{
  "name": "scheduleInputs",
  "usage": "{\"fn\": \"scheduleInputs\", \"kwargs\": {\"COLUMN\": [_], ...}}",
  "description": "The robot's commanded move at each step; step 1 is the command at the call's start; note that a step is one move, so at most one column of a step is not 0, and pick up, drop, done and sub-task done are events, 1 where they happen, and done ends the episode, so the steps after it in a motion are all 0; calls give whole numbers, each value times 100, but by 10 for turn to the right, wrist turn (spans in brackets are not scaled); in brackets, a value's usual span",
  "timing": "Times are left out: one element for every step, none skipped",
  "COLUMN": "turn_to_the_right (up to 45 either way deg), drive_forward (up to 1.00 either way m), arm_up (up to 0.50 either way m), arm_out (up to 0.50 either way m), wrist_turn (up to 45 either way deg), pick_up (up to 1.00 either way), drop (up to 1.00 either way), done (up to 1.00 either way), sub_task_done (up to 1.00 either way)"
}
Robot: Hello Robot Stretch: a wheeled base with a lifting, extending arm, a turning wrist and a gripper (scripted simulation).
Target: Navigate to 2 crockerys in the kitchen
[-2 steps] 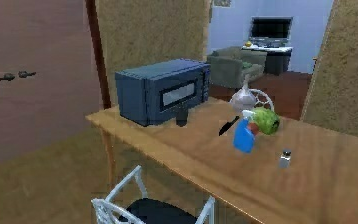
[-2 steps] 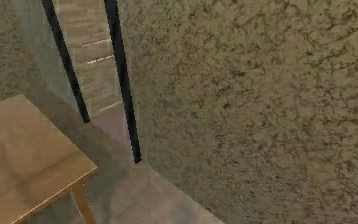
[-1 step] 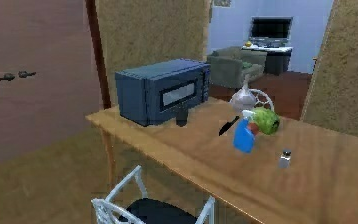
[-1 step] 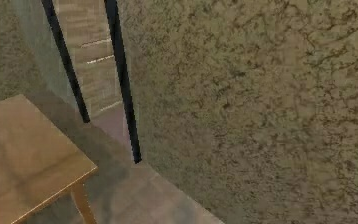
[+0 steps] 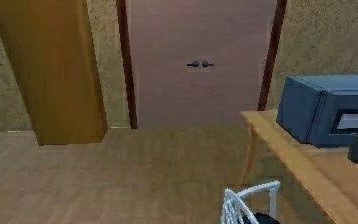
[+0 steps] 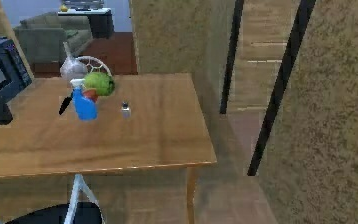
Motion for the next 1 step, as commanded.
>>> {"fn": "scheduleInputs", "kwargs": {"turn_to_the_right": [-450], "drive_forward": [0], "arm_up": [0], "arm_out": [0], "wrist_turn": [0], "pick_up": [0], "drop": [0], "done": [0], "sub_task_done": [0]}}
